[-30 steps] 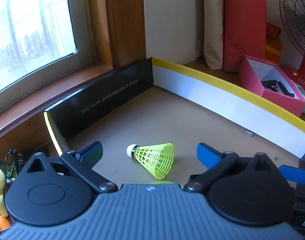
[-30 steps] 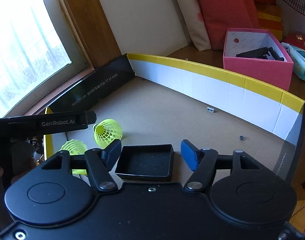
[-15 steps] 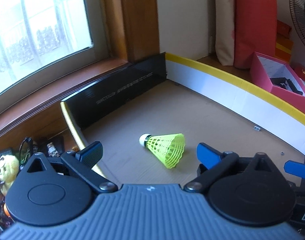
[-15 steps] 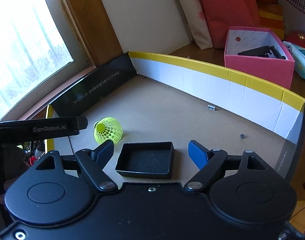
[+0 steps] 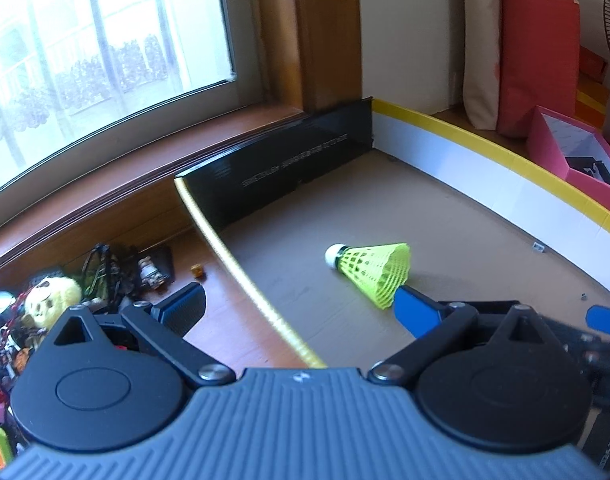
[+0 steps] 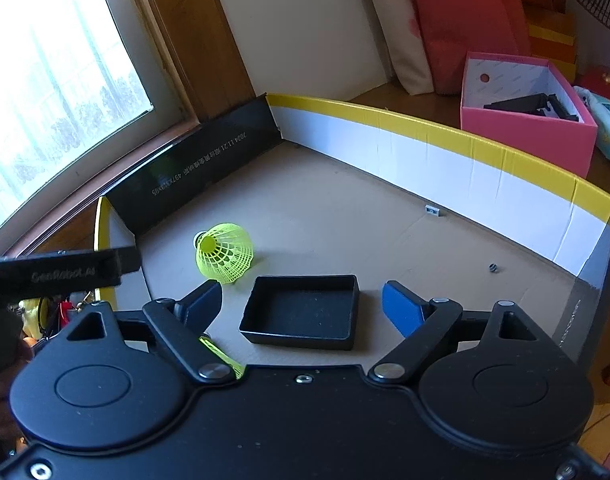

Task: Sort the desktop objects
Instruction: 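Withdraw both open tools from the box back over the pile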

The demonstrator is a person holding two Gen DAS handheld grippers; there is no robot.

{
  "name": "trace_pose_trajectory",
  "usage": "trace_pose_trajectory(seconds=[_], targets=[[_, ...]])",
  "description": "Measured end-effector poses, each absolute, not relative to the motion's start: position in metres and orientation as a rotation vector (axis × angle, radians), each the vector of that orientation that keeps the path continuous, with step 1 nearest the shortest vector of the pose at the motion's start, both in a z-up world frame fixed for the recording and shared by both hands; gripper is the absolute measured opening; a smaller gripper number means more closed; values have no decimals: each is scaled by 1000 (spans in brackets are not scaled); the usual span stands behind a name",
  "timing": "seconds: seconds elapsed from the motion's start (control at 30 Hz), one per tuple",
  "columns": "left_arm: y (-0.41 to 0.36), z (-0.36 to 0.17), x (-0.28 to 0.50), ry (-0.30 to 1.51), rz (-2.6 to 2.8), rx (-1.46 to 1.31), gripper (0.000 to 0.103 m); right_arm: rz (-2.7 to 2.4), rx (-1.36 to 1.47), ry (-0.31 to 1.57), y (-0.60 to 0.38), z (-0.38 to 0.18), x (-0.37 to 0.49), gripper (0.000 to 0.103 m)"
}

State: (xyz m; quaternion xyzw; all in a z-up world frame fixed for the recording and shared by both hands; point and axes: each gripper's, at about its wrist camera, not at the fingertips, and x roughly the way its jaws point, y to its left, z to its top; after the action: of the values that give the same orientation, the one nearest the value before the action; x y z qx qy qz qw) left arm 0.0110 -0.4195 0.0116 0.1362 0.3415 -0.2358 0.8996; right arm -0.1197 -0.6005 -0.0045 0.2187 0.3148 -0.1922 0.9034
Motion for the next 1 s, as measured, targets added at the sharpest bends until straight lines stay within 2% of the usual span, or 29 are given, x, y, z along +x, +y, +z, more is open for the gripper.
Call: trace_pose_trajectory(seconds=[0.43,1.0], targets=[[-332,17,7,699,-454,210,103,-468,368,630,-545,17,-124,87],[-104,20,-10,704,-257,137,103,-339,298,606,-347,32,-121,89]])
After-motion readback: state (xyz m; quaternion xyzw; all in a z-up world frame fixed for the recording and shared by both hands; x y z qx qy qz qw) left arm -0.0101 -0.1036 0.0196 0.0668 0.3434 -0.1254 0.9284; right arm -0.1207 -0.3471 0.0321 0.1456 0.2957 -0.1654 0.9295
